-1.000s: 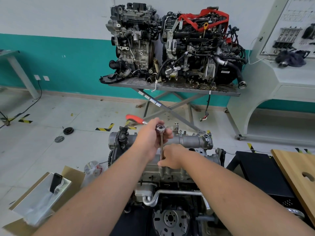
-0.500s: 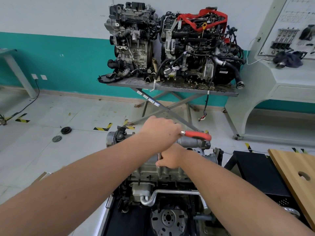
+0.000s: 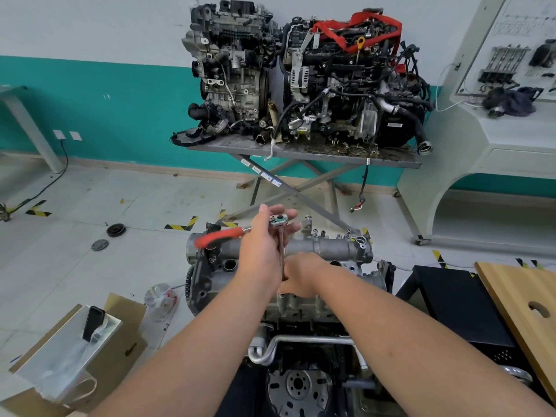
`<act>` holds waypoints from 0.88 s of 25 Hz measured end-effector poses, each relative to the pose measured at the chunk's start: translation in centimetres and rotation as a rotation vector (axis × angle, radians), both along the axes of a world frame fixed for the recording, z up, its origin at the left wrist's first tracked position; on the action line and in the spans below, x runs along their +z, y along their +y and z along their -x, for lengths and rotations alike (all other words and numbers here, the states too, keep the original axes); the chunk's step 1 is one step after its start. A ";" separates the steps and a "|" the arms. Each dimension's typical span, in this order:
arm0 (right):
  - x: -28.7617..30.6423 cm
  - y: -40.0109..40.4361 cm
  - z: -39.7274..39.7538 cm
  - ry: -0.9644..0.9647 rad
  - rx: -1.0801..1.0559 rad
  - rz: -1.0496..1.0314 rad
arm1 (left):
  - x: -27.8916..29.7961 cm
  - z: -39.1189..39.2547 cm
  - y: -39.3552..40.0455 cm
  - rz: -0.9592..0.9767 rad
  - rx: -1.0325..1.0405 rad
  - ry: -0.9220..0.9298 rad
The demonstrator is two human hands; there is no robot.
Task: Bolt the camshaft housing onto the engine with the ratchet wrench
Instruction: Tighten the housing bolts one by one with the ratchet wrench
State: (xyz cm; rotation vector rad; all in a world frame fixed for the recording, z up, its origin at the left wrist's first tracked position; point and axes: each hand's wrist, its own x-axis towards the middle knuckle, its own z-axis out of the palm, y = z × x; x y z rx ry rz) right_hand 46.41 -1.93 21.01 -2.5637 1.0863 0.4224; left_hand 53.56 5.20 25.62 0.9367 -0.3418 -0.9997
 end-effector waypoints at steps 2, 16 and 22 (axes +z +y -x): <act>-0.1 0.0 0.2 -0.002 0.006 0.006 | 0.4 -1.3 -0.4 -0.150 -0.076 -0.008; 0.2 0.1 0.6 0.022 0.142 -0.016 | 5.1 -1.5 -1.7 -0.503 -0.464 -2.091; 0.4 0.9 0.7 -0.052 0.080 0.066 | 1.1 -2.0 -0.4 0.084 0.144 -2.188</act>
